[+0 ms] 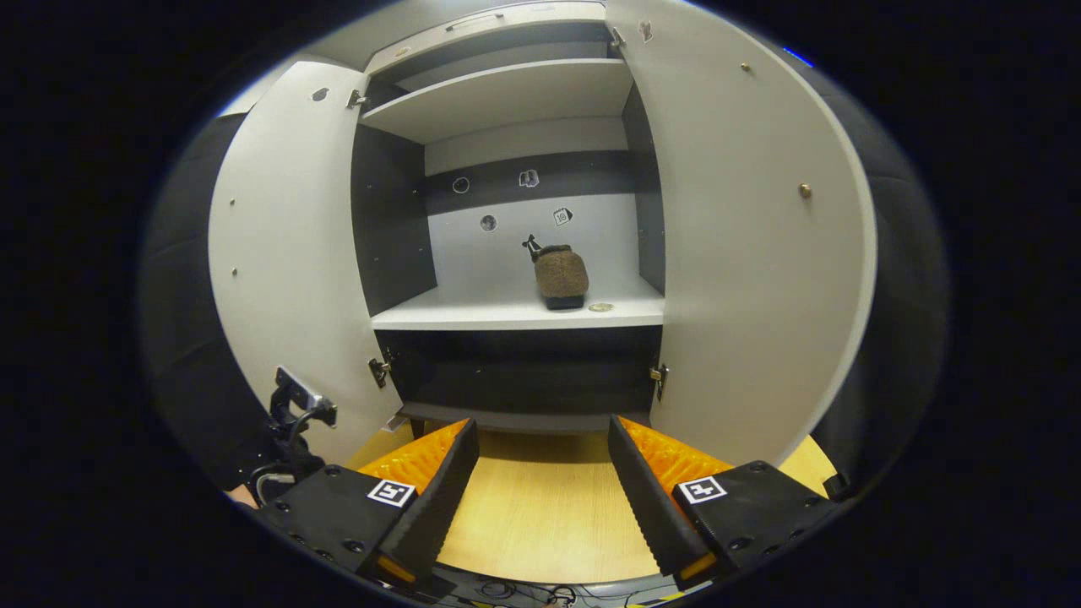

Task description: Grab one shoe with the right hand and put it into the shoe cabinet, grab the other shoe with the left hand and put it into the shoe cabinet; then close the right door with the right hand and the left door with the left hand.

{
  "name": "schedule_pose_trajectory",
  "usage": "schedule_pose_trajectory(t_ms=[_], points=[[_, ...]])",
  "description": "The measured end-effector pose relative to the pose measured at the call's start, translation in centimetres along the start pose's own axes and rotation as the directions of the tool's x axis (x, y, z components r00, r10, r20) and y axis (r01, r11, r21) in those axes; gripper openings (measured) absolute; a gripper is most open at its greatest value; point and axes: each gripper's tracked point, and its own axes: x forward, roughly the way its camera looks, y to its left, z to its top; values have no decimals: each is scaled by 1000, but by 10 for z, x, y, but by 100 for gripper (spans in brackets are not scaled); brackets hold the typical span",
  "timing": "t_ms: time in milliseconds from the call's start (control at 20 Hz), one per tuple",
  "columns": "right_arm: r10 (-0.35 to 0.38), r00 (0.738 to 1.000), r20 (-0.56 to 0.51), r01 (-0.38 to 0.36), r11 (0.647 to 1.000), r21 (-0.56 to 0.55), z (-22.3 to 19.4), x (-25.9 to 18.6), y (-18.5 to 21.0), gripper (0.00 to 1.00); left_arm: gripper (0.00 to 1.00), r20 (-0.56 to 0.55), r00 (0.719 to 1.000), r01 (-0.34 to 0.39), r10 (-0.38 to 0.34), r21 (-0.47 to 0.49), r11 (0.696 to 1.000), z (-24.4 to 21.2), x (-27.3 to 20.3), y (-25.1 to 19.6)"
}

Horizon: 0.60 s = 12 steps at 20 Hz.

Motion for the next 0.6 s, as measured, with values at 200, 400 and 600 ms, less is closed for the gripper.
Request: schedule_pose_trajectory(t_ms=[200, 400, 600], points=[[-106, 994, -41, 104, 994, -33, -18, -38, -33, 98, 94, -40, 999, 27, -26, 30, 999, -16, 31, -4], [-256, 966, -30, 256, 966, -26, -11, -93, -70, 98, 93, -45, 999, 23, -22, 18, 1000, -23, 58, 6], [-404, 914, -30, 404, 915, -4, -10, -148, -112, 96, 79, -118, 992, 34, -41, -64, 997, -44, 80, 5]])
